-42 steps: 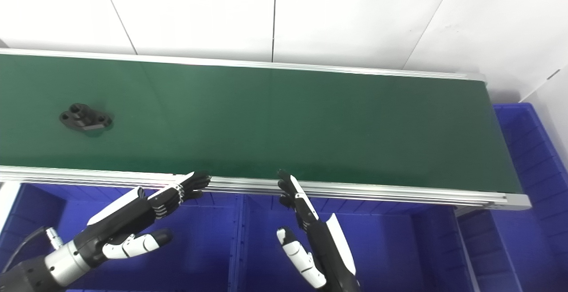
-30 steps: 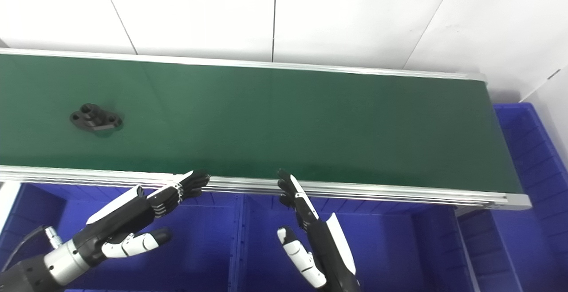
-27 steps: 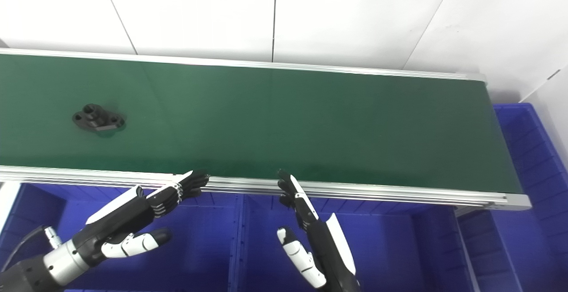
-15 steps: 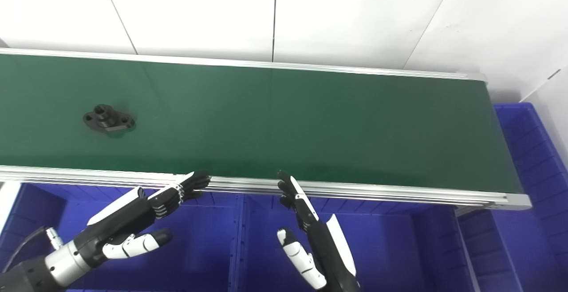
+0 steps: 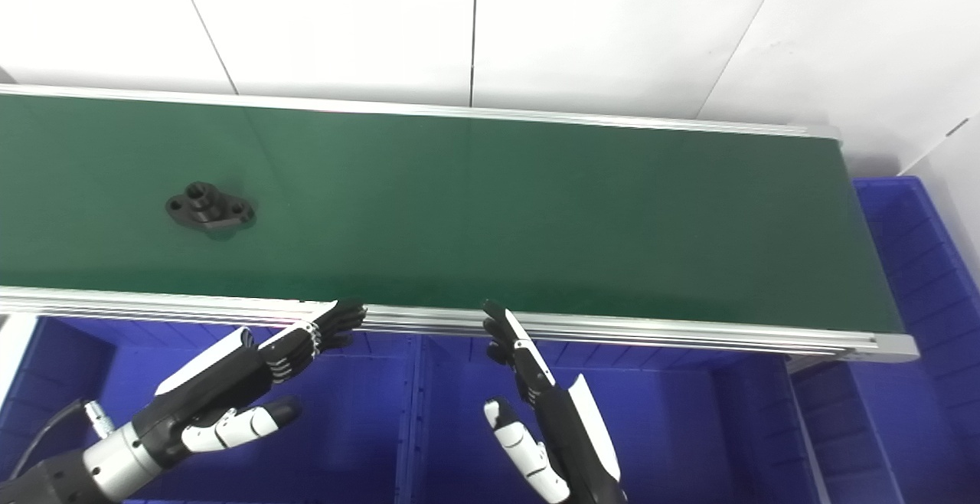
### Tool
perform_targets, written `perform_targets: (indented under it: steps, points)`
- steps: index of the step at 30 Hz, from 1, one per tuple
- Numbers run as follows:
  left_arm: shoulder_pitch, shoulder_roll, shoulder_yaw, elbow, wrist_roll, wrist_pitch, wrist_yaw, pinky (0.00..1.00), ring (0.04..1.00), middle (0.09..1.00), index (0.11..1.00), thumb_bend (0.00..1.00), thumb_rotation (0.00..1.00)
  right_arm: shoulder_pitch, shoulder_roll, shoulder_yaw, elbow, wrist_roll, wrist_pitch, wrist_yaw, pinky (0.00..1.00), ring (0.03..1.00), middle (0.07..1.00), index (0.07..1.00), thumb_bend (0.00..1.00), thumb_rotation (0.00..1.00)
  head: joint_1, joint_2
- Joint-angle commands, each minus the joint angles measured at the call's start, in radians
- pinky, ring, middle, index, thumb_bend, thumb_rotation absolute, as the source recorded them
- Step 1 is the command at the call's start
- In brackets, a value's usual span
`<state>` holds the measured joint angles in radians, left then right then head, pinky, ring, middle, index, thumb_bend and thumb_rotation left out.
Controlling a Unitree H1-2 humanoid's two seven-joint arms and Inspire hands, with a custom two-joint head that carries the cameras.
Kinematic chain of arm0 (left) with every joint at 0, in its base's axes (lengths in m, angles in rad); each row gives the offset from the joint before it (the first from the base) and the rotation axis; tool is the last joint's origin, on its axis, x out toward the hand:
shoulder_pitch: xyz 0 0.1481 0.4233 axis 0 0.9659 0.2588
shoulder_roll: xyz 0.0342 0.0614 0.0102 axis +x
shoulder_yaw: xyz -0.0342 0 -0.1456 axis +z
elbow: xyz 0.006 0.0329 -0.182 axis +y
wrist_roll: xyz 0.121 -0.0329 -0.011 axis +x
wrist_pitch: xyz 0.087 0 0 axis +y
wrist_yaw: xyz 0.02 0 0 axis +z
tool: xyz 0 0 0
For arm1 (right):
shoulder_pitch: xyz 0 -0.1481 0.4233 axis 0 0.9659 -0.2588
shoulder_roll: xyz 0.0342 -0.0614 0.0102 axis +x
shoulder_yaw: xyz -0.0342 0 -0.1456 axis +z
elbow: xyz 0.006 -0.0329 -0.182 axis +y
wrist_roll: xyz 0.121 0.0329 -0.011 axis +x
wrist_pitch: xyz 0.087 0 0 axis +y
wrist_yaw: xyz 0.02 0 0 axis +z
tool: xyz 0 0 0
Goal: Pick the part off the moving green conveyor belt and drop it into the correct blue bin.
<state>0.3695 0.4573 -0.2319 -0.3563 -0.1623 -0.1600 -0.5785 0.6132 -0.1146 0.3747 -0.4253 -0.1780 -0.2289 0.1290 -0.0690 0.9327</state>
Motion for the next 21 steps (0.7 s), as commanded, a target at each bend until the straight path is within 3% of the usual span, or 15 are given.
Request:
perform_targets:
  steps: [1,5,7,8,9,10,11,12,14,17,21]
  points:
    - [0.002,0.010,0.004,-0.029,0.000,-0.015,0.009,0.96,1.000,1.000,1.000,0.48,0.75,0.012,0.001,0.004,-0.041,0.008,-0.002,0.003,0.91,0.959,0.984,0.966,0.45,0.94,0.001,0.000]
    - [0.005,0.008,0.003,-0.022,-0.002,-0.024,0.009,0.96,1.000,1.000,1.000,0.48,0.76,0.014,0.003,0.004,-0.040,0.005,-0.001,0.002,0.91,0.958,0.982,0.966,0.46,0.95,0.017,-0.014]
    - [0.009,0.005,-0.001,-0.011,-0.001,-0.035,0.008,0.96,1.000,1.000,1.000,0.48,0.77,0.016,0.001,0.004,-0.029,0.008,-0.014,0.000,0.92,0.958,0.982,0.967,0.46,0.95,0.041,-0.048]
    - [0.012,0.001,-0.005,0.001,0.004,-0.047,0.008,0.96,1.000,1.000,1.000,0.49,0.77,0.019,-0.003,0.003,-0.017,0.010,-0.028,-0.001,0.92,0.958,0.981,0.967,0.45,0.95,0.075,-0.099]
    - [0.016,-0.003,-0.009,0.009,0.009,-0.054,0.010,0.96,1.000,1.000,1.000,0.49,0.77,0.022,-0.008,0.002,-0.007,0.014,-0.042,-0.001,0.91,0.958,0.981,0.966,0.45,0.95,0.081,-0.111]
    - [0.021,-0.009,-0.014,0.021,0.019,-0.066,0.012,0.95,0.996,1.000,1.000,0.50,0.76,0.025,-0.014,0.001,0.011,0.019,-0.062,-0.002,0.92,0.963,0.985,0.970,0.44,0.95,0.106,-0.159]
    - [0.024,-0.014,-0.018,0.033,0.027,-0.077,0.015,0.95,0.993,1.000,1.000,0.51,0.75,0.027,-0.019,-0.001,0.024,0.023,-0.079,-0.003,0.92,0.965,0.986,0.972,0.44,0.96,0.110,-0.168]
    - [0.025,-0.020,-0.022,0.047,0.037,-0.091,0.017,0.94,0.985,1.000,1.000,0.51,0.73,0.028,-0.023,-0.003,0.039,0.028,-0.092,-0.005,0.92,0.965,0.986,0.971,0.43,0.95,0.128,-0.208]
    - [0.025,-0.029,-0.030,0.064,0.063,-0.106,0.024,0.92,0.973,1.000,0.994,0.51,0.70,0.030,-0.026,-0.009,0.063,0.032,-0.111,-0.009,0.91,0.959,0.984,0.967,0.41,0.93,0.141,-0.243]
    - [0.021,-0.036,-0.034,0.074,0.092,-0.113,0.033,0.90,0.964,1.000,0.983,0.51,0.67,0.029,-0.025,-0.014,0.089,0.027,-0.130,-0.014,0.90,0.954,0.982,0.965,0.39,0.91,0.134,-0.276]
    - [0.012,-0.040,-0.037,0.082,0.091,-0.119,0.033,0.90,0.968,0.997,0.970,0.50,0.60,0.021,-0.022,-0.015,0.098,0.029,-0.132,-0.013,0.89,0.950,0.980,0.960,0.37,0.86,0.116,-0.276]
